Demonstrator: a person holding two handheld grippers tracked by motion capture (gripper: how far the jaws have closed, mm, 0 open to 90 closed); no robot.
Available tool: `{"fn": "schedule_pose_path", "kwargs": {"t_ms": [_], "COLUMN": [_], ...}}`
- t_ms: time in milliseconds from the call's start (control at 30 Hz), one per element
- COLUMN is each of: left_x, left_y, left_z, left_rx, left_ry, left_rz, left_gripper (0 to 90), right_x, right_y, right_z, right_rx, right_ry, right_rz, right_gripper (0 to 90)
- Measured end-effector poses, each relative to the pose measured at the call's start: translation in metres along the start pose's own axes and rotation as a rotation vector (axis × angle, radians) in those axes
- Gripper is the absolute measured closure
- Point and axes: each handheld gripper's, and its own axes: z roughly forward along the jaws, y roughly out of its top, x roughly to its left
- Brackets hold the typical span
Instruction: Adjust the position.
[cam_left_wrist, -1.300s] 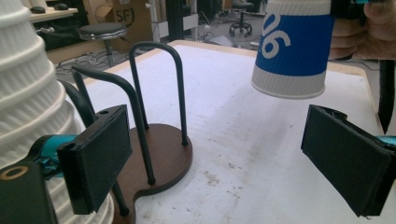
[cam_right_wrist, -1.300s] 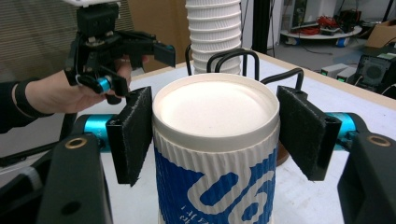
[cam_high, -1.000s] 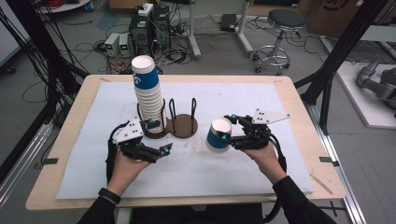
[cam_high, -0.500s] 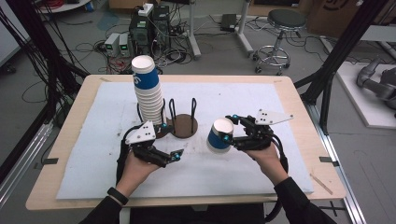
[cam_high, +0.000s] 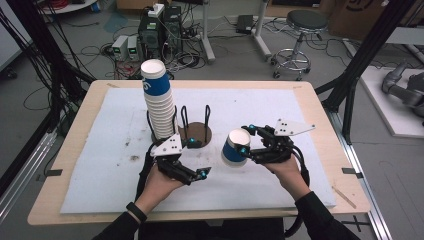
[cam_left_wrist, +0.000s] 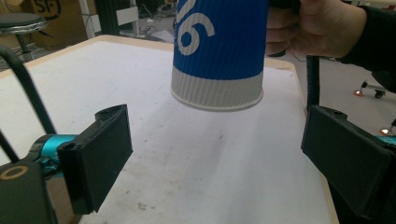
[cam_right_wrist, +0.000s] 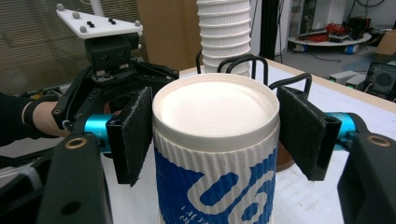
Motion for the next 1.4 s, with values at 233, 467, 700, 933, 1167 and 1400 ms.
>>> {"fn": "schedule_pose_path", "kwargs": {"t_ms": [233, 467, 700, 933, 1167, 1400], "left_x": [-0.002, -0.007, -0.011, -0.014, -0.016, -0.016], "left_y": [0.0, 0.001, 0.001, 0.0, -0.001, -0.001], "left_z": [0.011, 0.018, 0.024, 0.031, 0.037, 0.042], "left_rx": [0.002, 0.001, 0.006, 0.017, 0.018, 0.026], "left_ry": [-0.022, -0.043, -0.071, -0.106, -0.131, -0.138], "left_rz": [-0.011, -0.002, 0.006, 0.01, 0.009, 0.014], "left_gripper": [8.6, 8.7, 8.7, 8.6, 8.6, 10.8], "right_x": [0.003, 0.009, 0.017, 0.026, 0.029, 0.03], "right_y": [0.0, -0.001, -0.002, -0.003, -0.003, -0.003], "right_z": [0.001, 0.007, 0.015, 0.024, 0.028, 0.029], "right_rx": [-0.001, 0.002, 0.017, 0.029, 0.03, 0.026], "right_ry": [0.018, 0.066, 0.113, 0.166, 0.188, 0.194], "right_rz": [-0.009, -0.015, -0.022, -0.028, -0.027, -0.023], "right_gripper": [31.2, 31.3, 31.3, 31.2, 31.2, 31.3]}}
